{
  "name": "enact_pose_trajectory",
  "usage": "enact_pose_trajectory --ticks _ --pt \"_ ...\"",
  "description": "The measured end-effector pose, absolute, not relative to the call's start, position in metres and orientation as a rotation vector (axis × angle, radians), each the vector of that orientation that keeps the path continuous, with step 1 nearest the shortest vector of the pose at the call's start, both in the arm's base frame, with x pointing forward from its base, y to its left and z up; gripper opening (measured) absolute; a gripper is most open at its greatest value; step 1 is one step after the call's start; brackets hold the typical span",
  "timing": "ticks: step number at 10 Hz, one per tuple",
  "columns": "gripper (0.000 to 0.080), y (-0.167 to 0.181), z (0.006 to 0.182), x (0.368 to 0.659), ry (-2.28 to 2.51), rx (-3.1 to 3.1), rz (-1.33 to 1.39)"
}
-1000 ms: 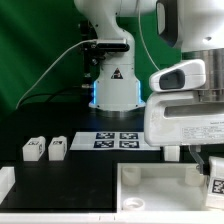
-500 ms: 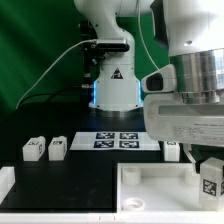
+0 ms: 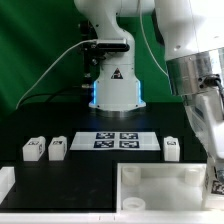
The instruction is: Assemble one leg
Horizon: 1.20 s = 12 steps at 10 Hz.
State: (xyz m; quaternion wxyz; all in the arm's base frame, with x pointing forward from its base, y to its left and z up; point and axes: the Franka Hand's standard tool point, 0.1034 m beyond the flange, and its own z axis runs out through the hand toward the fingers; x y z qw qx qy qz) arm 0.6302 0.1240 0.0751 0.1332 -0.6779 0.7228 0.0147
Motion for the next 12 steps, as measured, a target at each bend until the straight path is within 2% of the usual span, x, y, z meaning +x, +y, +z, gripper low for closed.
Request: enact_pose_trajectory --ticks 2,3,4,8,10,11,12 --pt "0.0587 0.125 0.074 0.629 1.964 -2.11 0.021" --pt "0.0587 0.128 0.074 0.628 1.734 -2.328 -0.007" --pt "0.0636 0.13 0.073 0.625 1.422 -2.563 -0.042" --pt "0.0649 0.127 0.073 0.626 0.874 -2.815 -0.107" --pt "0.0649 0.129 0.071 0.636 0.297 -3.015 -0.116" --pt "0.0649 0.13 0.069 0.641 0.166 -3.034 -0.14" --pt "0.0649 0.13 0.069 0.64 0.252 -3.023 -0.134"
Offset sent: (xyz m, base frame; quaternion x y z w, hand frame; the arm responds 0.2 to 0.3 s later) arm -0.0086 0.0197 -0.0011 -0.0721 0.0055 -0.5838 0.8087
